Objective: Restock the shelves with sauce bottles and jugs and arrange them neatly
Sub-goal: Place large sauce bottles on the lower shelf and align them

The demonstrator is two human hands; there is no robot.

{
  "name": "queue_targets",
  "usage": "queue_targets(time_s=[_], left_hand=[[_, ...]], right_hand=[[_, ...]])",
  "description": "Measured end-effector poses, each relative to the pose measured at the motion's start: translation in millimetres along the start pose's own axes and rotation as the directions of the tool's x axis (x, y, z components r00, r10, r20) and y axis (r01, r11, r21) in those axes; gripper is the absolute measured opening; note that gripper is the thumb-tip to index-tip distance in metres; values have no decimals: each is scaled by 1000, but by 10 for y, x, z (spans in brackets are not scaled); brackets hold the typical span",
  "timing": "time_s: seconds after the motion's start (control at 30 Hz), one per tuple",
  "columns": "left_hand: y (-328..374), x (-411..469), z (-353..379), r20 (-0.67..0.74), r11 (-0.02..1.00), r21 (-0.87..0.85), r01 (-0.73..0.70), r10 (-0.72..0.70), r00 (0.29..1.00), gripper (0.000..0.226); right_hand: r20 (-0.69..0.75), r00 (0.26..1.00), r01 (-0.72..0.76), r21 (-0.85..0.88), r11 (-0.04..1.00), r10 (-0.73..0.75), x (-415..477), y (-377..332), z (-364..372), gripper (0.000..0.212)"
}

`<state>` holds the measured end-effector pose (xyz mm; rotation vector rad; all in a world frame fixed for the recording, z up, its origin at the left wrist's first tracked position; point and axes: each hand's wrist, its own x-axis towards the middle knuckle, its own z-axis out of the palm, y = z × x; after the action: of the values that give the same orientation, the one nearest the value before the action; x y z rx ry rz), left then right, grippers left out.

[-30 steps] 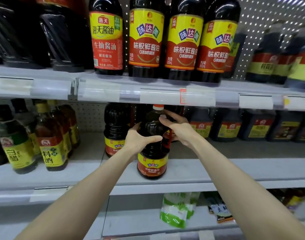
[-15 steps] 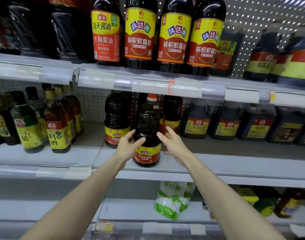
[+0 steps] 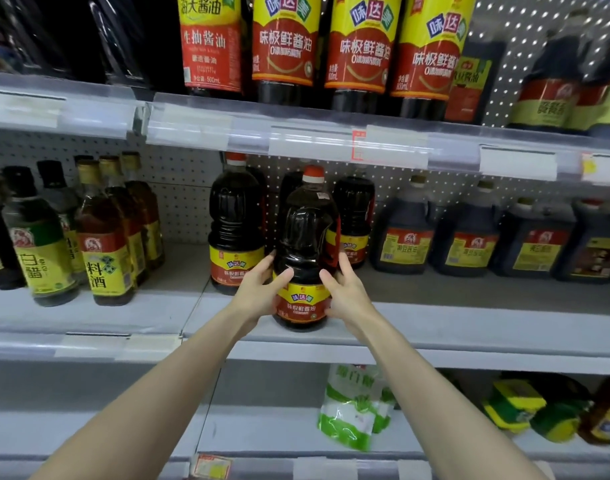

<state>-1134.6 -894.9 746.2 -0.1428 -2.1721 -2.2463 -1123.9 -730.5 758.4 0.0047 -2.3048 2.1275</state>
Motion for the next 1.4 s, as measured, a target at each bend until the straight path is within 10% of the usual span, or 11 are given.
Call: queue_targets(time_s=[1.4], left_hand=[[-168, 482, 99, -118, 996, 68, -63, 70, 990, 61]], right_hand=[[33, 999, -28, 108, 994, 25, 602, 160, -28, 55]])
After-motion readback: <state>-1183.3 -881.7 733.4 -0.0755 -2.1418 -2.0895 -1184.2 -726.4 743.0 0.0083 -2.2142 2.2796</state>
